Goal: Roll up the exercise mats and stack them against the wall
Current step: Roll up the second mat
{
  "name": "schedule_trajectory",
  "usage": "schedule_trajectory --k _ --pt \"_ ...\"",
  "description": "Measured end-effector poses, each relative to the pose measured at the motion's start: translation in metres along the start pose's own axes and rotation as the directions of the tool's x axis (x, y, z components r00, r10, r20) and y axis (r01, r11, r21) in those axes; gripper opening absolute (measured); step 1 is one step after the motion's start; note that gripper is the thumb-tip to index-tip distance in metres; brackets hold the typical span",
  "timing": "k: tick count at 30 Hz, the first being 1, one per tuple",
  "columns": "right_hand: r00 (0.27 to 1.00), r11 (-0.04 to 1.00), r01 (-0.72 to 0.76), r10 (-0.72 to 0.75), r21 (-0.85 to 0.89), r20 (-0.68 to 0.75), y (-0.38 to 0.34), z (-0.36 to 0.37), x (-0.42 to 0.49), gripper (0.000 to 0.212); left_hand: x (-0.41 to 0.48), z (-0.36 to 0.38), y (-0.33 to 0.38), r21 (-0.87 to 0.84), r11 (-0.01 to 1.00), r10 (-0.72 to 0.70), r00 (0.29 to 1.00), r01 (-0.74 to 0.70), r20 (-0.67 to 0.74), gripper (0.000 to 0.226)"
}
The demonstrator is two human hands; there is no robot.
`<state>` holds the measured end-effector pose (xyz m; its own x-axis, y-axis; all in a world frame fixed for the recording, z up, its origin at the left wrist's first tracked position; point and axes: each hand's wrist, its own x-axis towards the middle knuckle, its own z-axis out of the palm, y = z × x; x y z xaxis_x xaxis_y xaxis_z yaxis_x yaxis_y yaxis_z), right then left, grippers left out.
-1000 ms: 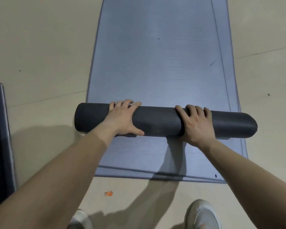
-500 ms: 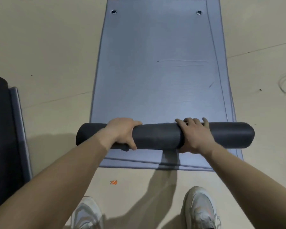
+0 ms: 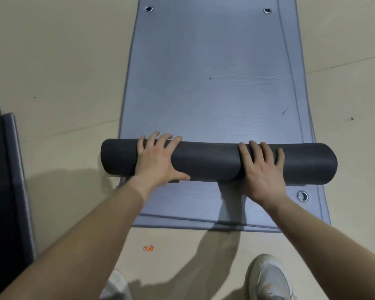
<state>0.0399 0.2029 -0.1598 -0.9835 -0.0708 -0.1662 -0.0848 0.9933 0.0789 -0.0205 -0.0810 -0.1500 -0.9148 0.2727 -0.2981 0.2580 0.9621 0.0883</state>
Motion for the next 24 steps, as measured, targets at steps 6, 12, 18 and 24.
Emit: schedule_trajectory --k 6,12,18,24 --pt "0.968 0.998 0.013 -0.03 0.068 0.248 0.017 -0.029 0.072 0.109 0.034 -0.005 -0.018 -0.1 0.99 0.084 0.99 -0.096 -0.113 0.103" --pt "0.895 0.994 0.004 -0.053 0.11 0.444 0.016 -0.057 0.103 0.104 0.036 -0.01 -0.009 0.187 0.981 0.041 0.998 -0.049 0.047 0.122" --pt "0.872 0.987 0.042 -0.113 0.157 0.475 0.014 -0.048 0.021 0.116 -0.019 -0.014 0.002 0.162 0.969 0.13 0.945 -0.185 0.301 0.116" --pt "0.991 0.997 0.07 -0.072 0.023 0.117 0.011 -0.016 -0.021 0.126 -0.006 -0.028 0.0 0.017 0.997 0.061 0.937 -0.071 0.344 0.126"
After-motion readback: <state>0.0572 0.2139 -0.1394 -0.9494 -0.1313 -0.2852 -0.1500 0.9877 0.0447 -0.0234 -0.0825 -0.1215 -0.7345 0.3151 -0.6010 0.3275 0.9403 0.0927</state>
